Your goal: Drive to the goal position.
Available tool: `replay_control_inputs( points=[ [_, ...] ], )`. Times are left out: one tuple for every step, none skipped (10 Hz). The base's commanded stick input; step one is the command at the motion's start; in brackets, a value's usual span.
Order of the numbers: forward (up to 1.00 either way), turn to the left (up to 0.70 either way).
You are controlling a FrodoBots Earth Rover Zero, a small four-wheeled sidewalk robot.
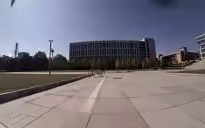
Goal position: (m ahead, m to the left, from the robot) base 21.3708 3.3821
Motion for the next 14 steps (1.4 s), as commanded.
replay_control_inputs(
  points=[
    [0.06,0.0],
    [0.06,0.0],
    [0.06,0.0],
    [0.06,0.0],
    [0.06,0.0],
    [0.06,0.0],
    [0.06,0.0],
    [0.06,0.0],
    [0.06,0.0],
    [0.06,0.0],
    [0.06,0.0],
    [0.06,0.0],
    [0.06,0.0],
    [0.06,0.0]
  ],
)
